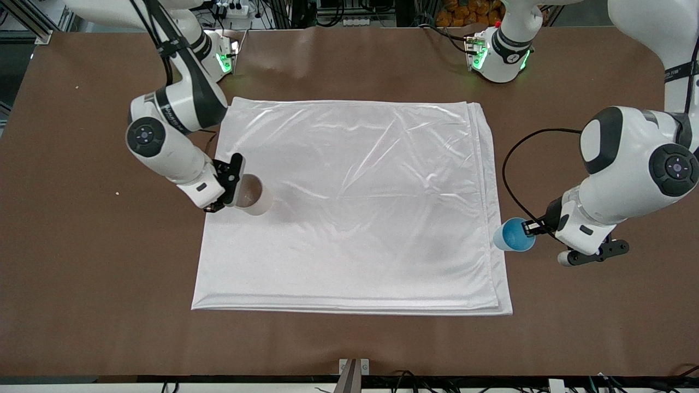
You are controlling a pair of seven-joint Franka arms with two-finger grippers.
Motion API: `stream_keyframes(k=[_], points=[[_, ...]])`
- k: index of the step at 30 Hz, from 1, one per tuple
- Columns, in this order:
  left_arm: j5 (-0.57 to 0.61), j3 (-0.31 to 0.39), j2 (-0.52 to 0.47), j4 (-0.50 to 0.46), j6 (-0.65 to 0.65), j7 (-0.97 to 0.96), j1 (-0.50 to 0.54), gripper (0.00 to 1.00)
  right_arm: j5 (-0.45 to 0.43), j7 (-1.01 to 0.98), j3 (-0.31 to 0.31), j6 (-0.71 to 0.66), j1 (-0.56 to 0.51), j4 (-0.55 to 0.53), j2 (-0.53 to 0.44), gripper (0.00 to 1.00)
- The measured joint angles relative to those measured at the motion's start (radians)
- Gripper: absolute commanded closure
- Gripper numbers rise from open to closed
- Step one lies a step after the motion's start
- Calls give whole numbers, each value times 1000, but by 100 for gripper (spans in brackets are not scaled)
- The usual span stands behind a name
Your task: Place blue cup into white mug on cloth
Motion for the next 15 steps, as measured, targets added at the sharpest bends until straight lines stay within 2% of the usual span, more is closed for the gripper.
stream_keyframes(k=[15], points=[[0, -2, 0, 0, -3, -80, -54, 100, -6, 178, -2, 73, 193, 15, 71, 100]])
